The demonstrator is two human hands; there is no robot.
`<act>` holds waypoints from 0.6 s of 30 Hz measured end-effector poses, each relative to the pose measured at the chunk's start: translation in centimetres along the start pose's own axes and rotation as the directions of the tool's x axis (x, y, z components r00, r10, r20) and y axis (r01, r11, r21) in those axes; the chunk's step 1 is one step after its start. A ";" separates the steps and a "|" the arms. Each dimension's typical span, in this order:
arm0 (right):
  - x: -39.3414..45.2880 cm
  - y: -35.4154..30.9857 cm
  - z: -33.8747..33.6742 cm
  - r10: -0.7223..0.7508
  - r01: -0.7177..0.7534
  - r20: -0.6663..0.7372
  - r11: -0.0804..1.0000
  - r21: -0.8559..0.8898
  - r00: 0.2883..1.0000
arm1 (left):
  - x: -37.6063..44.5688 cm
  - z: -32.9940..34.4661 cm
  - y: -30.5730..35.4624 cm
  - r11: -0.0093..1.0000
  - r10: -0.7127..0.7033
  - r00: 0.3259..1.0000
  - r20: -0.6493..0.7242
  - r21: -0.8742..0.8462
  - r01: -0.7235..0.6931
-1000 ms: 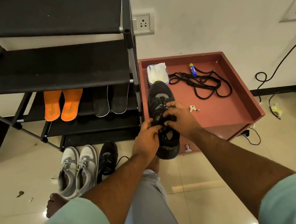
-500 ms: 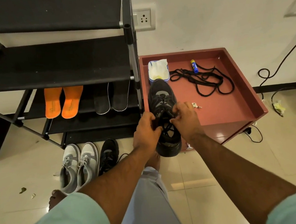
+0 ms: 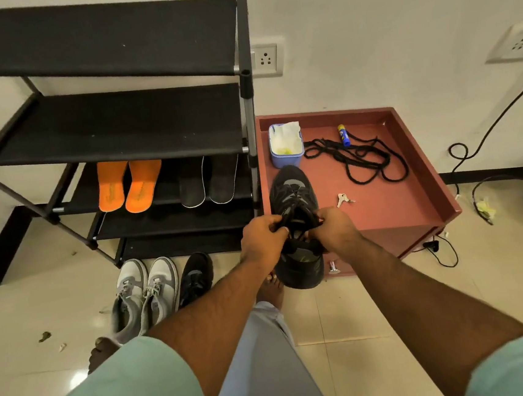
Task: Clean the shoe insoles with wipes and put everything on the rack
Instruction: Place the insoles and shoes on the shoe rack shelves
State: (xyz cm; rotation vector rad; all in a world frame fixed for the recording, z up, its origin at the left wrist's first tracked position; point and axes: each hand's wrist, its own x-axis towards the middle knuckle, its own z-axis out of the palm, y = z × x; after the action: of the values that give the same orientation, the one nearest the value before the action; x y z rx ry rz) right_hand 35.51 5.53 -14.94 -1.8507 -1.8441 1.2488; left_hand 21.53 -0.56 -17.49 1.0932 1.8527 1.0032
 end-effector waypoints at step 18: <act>-11.6 -13.5 0.6 -0.110 0.110 0.003 0.994 -0.010 0.994 | -9.1 -14.5 6.4 0.981 0.139 0.959 -0.247 -0.101 -0.168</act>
State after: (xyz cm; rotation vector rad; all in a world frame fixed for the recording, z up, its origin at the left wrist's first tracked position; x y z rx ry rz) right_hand 27.64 -2.88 -1.40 -1.7274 -1.9287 1.2071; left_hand 14.11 -10.38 -3.96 1.0957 1.8866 1.3728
